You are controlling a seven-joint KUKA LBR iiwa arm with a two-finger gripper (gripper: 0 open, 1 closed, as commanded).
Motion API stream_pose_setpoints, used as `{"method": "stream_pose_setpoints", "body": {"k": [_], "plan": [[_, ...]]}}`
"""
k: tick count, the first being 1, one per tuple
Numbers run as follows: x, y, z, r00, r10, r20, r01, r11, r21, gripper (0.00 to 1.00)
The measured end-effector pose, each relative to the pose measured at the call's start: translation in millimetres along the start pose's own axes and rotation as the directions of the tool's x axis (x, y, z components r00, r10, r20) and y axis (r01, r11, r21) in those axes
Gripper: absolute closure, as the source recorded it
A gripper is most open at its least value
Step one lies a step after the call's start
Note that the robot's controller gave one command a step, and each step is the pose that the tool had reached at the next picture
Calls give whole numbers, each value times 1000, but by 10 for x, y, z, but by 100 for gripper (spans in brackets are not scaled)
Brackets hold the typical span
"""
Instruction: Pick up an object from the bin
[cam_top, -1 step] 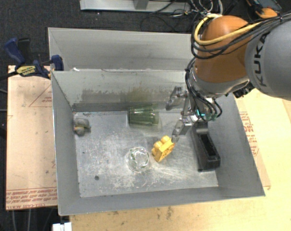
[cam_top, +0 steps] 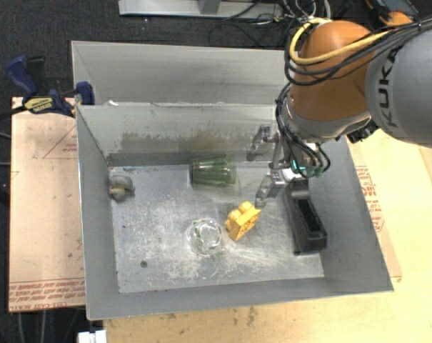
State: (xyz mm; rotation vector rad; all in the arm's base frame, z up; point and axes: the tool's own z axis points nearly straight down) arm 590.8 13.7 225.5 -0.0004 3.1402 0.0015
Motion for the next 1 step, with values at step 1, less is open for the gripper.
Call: {"method": "stream_pose_setpoints", "body": {"k": [1], "plan": [[-22,331,589,999,-52,6,52,999,0,0]]}}
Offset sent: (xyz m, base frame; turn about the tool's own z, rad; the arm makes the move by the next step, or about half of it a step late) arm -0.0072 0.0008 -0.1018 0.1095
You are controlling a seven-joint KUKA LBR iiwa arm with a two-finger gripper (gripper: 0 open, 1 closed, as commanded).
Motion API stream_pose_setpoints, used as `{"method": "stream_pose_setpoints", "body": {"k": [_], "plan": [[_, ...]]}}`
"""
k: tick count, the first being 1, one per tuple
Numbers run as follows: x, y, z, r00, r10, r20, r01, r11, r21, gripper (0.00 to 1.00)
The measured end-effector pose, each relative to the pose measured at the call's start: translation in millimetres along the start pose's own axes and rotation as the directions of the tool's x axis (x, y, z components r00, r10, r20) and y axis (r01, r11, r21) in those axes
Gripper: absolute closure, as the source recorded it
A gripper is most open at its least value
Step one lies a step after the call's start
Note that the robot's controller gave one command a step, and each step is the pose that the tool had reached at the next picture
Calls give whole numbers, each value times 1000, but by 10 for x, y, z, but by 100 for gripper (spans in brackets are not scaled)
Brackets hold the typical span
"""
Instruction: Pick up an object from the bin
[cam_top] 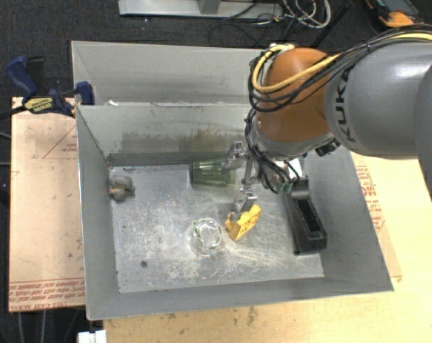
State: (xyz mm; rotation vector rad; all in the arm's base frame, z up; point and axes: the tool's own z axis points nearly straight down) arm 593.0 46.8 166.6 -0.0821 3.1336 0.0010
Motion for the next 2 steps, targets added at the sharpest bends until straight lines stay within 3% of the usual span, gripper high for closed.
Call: {"method": "stream_pose_setpoints", "body": {"k": [1,2], "plan": [[79,-149,333,994,107,-8,-107,994,-1,0],[323,-408,833,999,-52,9,52,999,-9,100]]}}
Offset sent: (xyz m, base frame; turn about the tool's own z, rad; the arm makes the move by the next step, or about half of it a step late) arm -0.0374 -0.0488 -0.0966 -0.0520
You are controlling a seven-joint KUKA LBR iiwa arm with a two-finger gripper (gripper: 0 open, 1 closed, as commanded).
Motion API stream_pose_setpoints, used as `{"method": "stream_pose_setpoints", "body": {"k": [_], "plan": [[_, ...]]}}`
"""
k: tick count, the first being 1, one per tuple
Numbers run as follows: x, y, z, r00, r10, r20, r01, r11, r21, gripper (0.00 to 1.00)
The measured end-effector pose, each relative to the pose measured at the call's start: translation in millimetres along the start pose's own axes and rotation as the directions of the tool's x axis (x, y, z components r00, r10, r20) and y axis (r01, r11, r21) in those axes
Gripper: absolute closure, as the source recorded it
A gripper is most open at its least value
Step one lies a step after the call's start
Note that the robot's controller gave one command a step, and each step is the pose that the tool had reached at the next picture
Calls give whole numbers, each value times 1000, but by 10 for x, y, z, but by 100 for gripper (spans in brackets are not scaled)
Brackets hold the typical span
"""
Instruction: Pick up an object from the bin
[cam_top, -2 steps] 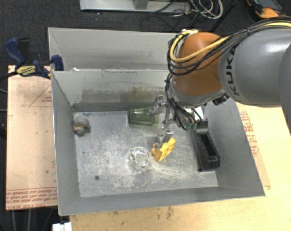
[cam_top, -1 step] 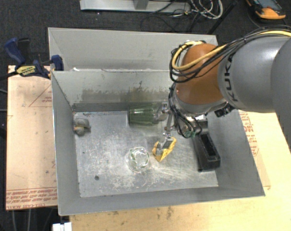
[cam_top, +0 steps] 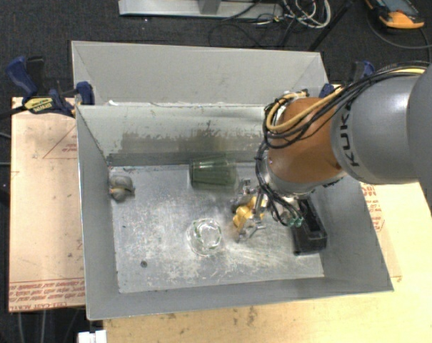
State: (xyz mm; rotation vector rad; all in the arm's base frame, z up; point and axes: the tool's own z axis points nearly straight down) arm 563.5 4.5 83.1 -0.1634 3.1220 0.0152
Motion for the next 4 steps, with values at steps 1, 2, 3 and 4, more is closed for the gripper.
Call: {"method": "stream_pose_setpoints", "body": {"k": [1,2,3,4], "plan": [[0,0,0,1000,0,0,0,1000,0,100],[-148,-134,14,999,39,-20,-39,999,-9,100],[-229,-395,-3,999,48,19,-48,999,-2,100],[-758,-17,-1372,885,-465,-10,465,885,3,100]]}}
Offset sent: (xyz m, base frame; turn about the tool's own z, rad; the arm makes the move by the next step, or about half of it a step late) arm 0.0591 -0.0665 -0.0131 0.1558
